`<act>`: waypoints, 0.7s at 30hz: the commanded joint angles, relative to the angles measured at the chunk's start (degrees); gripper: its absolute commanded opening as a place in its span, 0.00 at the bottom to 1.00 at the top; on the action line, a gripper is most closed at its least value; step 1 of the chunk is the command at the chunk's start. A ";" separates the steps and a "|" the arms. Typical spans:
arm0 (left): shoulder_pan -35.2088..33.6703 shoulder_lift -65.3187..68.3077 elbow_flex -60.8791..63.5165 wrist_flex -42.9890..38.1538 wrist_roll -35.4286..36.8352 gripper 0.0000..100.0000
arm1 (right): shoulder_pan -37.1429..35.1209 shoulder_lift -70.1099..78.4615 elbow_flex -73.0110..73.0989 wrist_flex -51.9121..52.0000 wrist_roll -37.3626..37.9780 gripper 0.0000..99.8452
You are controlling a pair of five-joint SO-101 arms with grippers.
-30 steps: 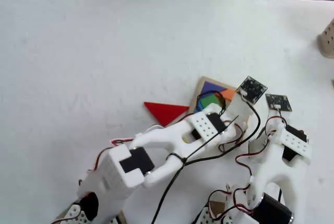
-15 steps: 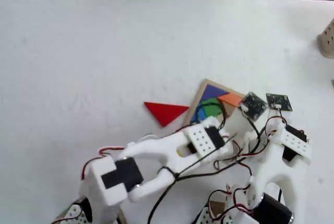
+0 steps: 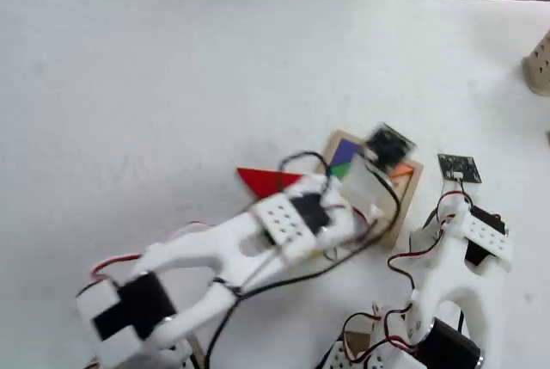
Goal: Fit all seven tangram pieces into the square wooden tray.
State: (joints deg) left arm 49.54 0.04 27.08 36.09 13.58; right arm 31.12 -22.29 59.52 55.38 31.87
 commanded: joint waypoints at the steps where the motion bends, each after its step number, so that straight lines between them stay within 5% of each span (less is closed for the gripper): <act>1: -7.87 -17.27 6.68 0.26 -1.49 0.02 | 0.04 -0.22 -0.26 -0.84 -0.62 0.02; 9: -20.70 -39.60 24.70 0.00 -1.14 0.02 | -0.04 -0.13 -0.09 -0.84 -0.26 0.02; 15: -27.56 -41.36 30.42 -0.09 -0.88 0.09 | -0.04 -0.22 0.09 -0.48 -0.18 0.02; 21: -26.33 -33.45 28.31 -2.20 15.12 0.11 | -0.04 -0.22 0.09 -0.48 -0.18 0.02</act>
State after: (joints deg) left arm 22.64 -37.93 58.20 36.09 18.15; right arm 31.12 -22.20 59.87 55.38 31.96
